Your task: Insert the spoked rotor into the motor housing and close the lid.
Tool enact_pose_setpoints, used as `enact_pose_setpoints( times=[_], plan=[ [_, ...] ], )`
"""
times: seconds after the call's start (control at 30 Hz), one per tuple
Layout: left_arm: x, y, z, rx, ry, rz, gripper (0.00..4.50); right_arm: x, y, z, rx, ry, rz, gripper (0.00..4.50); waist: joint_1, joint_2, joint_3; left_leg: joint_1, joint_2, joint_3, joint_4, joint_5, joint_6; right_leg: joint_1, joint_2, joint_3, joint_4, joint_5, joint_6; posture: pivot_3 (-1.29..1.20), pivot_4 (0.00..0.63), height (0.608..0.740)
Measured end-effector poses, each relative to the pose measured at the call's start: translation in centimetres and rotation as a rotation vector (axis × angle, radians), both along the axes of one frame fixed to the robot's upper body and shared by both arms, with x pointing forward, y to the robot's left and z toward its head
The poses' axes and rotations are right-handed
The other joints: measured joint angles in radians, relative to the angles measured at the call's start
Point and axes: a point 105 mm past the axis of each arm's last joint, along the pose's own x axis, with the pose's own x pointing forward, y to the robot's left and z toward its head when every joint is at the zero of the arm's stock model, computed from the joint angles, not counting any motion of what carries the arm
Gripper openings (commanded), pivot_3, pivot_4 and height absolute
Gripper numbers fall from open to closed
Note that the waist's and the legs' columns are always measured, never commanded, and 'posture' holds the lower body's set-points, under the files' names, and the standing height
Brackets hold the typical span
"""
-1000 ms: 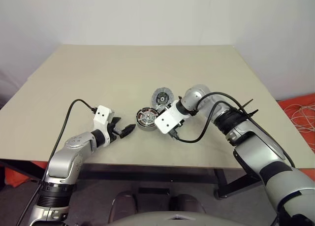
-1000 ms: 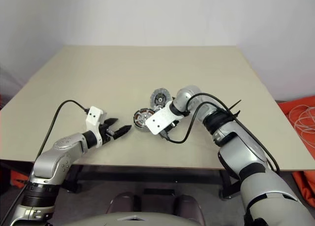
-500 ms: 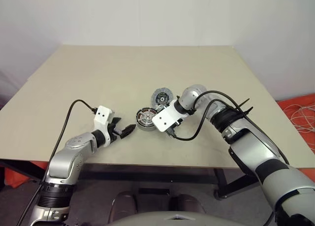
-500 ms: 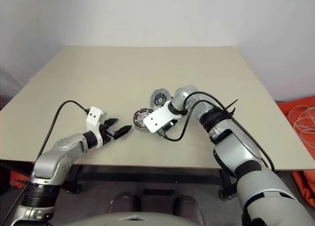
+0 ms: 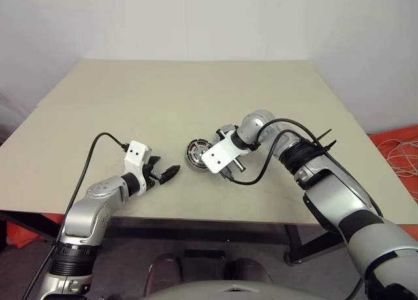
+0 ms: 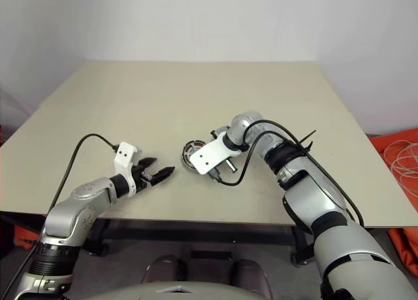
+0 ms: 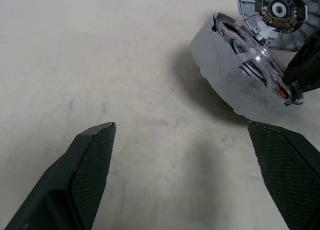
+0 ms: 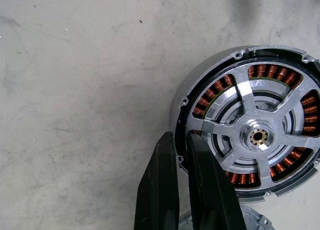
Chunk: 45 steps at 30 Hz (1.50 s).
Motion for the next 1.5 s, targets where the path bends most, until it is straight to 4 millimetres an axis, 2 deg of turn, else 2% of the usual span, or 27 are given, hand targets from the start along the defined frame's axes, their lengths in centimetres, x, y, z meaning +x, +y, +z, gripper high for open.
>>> enact_pose_setpoints(
  times=[0.17, 0.27, 0.47, 0.63, 0.8, 1.2, 1.4, 1.5],
  plan=[
    [0.0, 0.0, 0.0, -0.002, -0.003, 0.0, 4.5, -0.1, -0.1, 0.1, 0.004, 0.028, -0.038, 0.0, 0.001, 0.0, 0.0, 0.0, 0.0, 0.0, 0.0, 0.0, 0.0, 0.0, 0.0, 0.0, 0.0, 0.0, 0.0, 0.0, 0.0, 0.74],
    [0.0, -0.1, 0.0, -0.005, -0.004, 0.003, 4.5, -0.5, -0.2, 0.3, 0.046, 0.135, -0.15, 0.0, 0.003, 0.0, 0.0, -0.002, 0.0, 0.0, 0.0, 0.0, 0.001, 0.0, 0.0, 0.0, -0.001, 0.0, 0.0, 0.0, 0.0, 0.74],
    [-0.6, -0.2, -0.9, -0.016, 0.021, 0.025, 4.5, -2.8, -3.2, 0.6, 0.102, 0.41, -0.454, 0.0, 0.021, 0.0, 0.0, -0.005, 0.0, 0.0, 0.0, -0.002, 0.003, -0.002, 0.0, 0.0, -0.003, 0.0, 0.0, 0.0, 0.0, 0.74],
    [-0.6, -0.6, -0.9, -0.029, 0.018, 0.023, 4.5, -3.3, -3.3, 0.9, 0.131, 0.512, -0.654, 0.0, 0.031, 0.0, 0.0, -0.001, 0.0, 0.0, 0.0, 0.0, 0.001, 0.001, 0.0, 0.0, -0.001, -0.001, 0.001, 0.0, 0.0, 0.74],
    [-0.6, -1.4, -1.0, -0.038, 0.015, 0.001, 4.5, -2.8, -2.0, 0.9, 0.198, 0.589, -0.841, 0.0, 0.029, 0.0, 0.0, 0.005, 0.0, -0.001, 0.0, 0.0, -0.001, 0.007, 0.0, 0.0, -0.001, -0.004, 0.007, 0.0, 0.0, 0.74],
    [-0.5, -1.0, -1.0, -0.02, 0.015, 0.006, 4.5, -3.8, -1.4, 0.8, 0.19, 0.567, -0.82, 0.0, 0.029, 0.0, 0.0, 0.004, -0.001, -0.001, -0.003, 0.001, -0.001, 0.006, 0.0, 0.0, -0.002, -0.001, 0.002, 0.0, 0.0, 0.74],
    [-0.4, -0.3, -0.8, -0.015, 0.008, 0.025, 4.5, -4.1, -0.4, 0.5, 0.201, 0.555, -0.796, 0.0, 0.024, 0.0, 0.0, 0.005, 0.0, -0.001, -0.003, 0.001, -0.002, 0.006, 0.0, 0.0, -0.002, -0.001, 0.003, 0.0, 0.0, 0.74],
    [-0.4, -0.1, -0.8, -0.012, 0.007, 0.028, 4.5, -4.1, 0.3, 0.4, 0.218, 0.556, -0.792, 0.91, 0.022, 0.0, 0.0, 0.006, 0.0, -0.001, -0.003, 0.001, -0.003, 0.006, 0.0, 0.0, -0.002, -0.002, 0.004, 0.0, 0.0, 0.74]
  ],
)
